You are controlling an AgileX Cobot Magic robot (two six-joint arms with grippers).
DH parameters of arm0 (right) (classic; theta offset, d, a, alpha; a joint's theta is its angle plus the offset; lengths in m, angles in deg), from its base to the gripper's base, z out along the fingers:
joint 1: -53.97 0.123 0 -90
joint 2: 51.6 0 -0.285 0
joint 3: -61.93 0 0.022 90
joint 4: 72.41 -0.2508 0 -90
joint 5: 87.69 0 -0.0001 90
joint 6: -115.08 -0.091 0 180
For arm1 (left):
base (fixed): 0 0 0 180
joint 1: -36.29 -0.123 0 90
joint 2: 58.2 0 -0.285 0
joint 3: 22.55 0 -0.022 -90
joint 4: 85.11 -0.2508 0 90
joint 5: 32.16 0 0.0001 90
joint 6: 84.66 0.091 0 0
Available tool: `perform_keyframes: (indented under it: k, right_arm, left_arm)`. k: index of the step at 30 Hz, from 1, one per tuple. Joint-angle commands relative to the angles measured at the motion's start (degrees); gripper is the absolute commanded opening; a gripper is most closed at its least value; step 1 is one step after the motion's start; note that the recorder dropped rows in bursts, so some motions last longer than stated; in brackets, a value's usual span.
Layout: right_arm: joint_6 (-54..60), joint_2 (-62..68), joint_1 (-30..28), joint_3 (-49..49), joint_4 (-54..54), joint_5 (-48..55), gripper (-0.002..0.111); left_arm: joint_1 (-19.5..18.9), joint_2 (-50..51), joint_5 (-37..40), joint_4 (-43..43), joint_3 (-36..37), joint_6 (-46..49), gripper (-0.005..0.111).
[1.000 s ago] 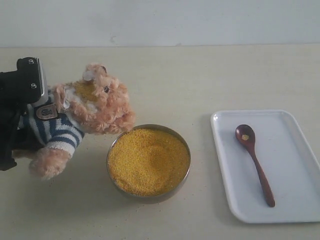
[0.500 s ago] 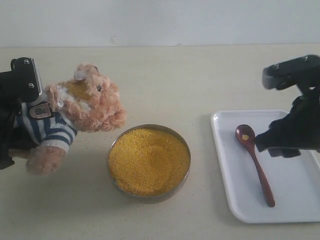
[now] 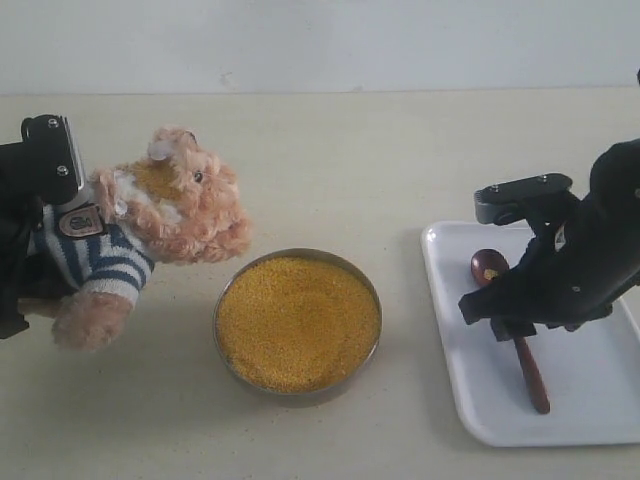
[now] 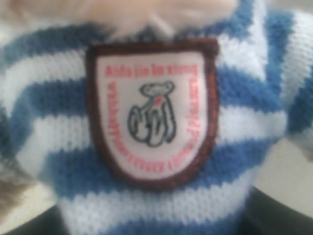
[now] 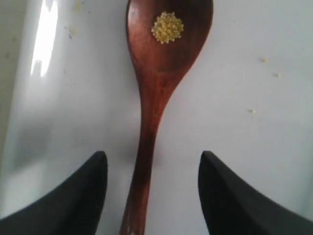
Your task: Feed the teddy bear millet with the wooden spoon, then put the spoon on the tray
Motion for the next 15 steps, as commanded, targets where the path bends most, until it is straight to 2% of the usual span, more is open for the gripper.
perform_keyframes:
  k: [1,3,4,5,9,11,12,15]
  right_arm:
    - [-0.26,2.56,0.11,-0.23,-0.13,-2.08,0.052]
    - [-0.26,3.11,0.11,-0.23,-0.13,-1.87,0.036]
    - [0.02,2.90,0.11,-0.23,-0.13,-1.13,0.015]
    - [0.46,2.77,0.11,-0.27,-0.13,-0.30,0.002]
    - [3.83,-1.25,0.11,-3.75,-0.02,6.49,0.000]
    - [6.67,-7.22,2.42,-7.34,3.42,12.85,-0.001]
    - [6.91,-9.28,4.68,-8.78,6.72,15.34,-0.001]
    - [4.16,-13.81,18.12,-12.34,20.27,22.75,-0.001]
  left_arm:
    - [0.16,-0.54,-1.23,0.81,0.06,-0.71,0.004]
    - [0.16,-0.54,-1.23,0.81,0.06,-0.71,0.004]
    - [0.16,-0.54,-1.23,0.81,0.06,-0.71,0.004]
    - [0.16,-0.54,-1.23,0.81,0.06,-0.71,0.004]
    - [0.16,-0.54,-1.23,0.81,0.06,-0.71,0.004]
    - [0.16,-0.54,-1.50,0.81,0.06,-0.71,0.004]
    - [0.16,-0.28,-1.62,1.49,0.06,-1.17,0.004]
    - [0.16,0.85,-1.82,1.89,0.06,-1.60,0.004]
